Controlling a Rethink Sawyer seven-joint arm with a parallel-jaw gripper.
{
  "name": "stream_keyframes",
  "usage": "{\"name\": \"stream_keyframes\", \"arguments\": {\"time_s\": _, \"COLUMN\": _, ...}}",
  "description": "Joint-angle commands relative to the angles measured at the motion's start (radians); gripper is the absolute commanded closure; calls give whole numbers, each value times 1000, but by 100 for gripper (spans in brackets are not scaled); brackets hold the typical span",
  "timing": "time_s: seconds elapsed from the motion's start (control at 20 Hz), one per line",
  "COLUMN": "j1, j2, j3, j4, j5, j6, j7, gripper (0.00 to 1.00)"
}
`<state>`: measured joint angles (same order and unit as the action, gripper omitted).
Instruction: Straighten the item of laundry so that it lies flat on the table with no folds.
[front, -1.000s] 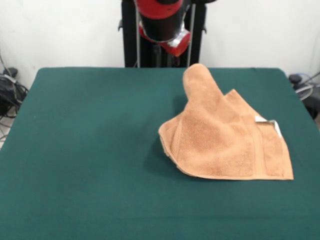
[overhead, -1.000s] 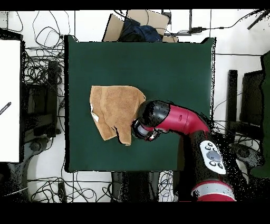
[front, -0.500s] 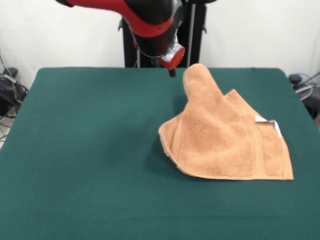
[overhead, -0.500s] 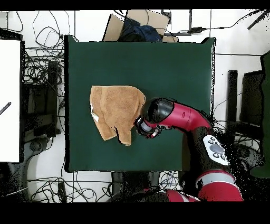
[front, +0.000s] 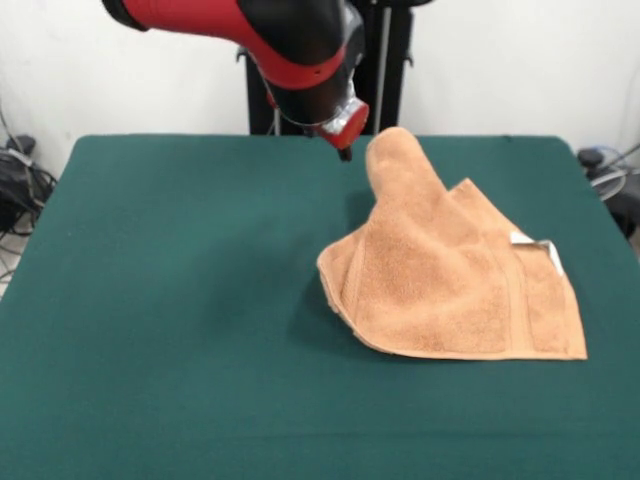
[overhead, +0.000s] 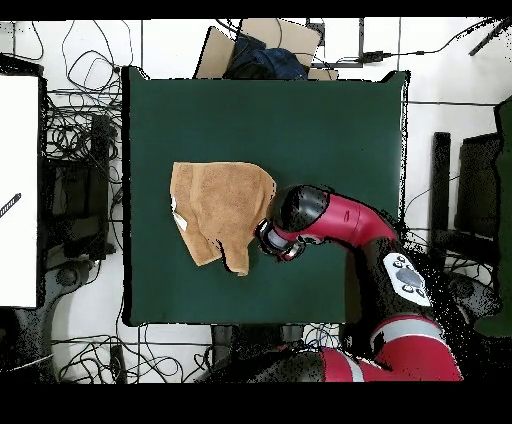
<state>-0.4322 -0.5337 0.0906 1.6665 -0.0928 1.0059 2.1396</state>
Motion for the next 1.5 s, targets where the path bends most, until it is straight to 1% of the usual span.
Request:
{"name": "stream_keyframes", "arguments": {"time_s": 0.05, "j1": 16, "j2": 77, "j3": 88, "j4": -135, "j5": -54, "j6": 4, "j7": -78, "gripper": 0}}
{"name": "stream_keyframes", "arguments": {"time_s": 0.2, "j1": 37, "j2": 95, "j3": 58, "j4": -139, "j5": -131, "j6": -208, "j7": -59, "gripper": 0}}
{"name": "stream_keyframes", "arguments": {"time_s": 0.25, "j1": 49, "j2": 95, "j3": 42, "j4": -133, "j5": -151, "j6": -257, "j7": -33, "gripper": 0}}
{"name": "stream_keyframes", "arguments": {"time_s": 0.4, "j1": 71, "j2": 113, "j3": 20, "j4": -149, "j5": -197, "j6": -334, "j7": 3, "gripper": 0}}
{"name": "stream_keyframes", "arguments": {"time_s": 0.55, "j1": 61, "j2": 163, "j3": 26, "j4": -174, "j5": -231, "j6": -411, "j7": -1, "gripper": 0}}
{"name": "stream_keyframes", "arguments": {"time_s": 0.65, "j1": 58, "j2": 189, "j3": 27, "j4": -172, "j5": -232, "j6": -429, "j7": 6, "gripper": 0}}
{"name": "stream_keyframes", "arguments": {"time_s": 0.8, "j1": 74, "j2": 183, "j3": 7, "j4": -132, "j5": -227, "j6": -458, "j7": 41, "gripper": 0}}
{"name": "stream_keyframes", "arguments": {"time_s": 1.05, "j1": 64, "j2": 206, "j3": 8, "j4": -125, "j5": -211, "j6": -490, "j7": 38, "gripper": 0}}
{"name": "stream_keyframes", "arguments": {"time_s": 1.2, "j1": 63, "j2": 192, "j3": 11, "j4": -100, "j5": -193, "j6": -470, "j7": 43, "gripper": 0}}
{"name": "stream_keyframes", "arguments": {"time_s": 1.5, "j1": 44, "j2": 182, "j3": 30, "j4": -59, "j5": -190, "j6": -487, "j7": 33, "gripper": 0}}
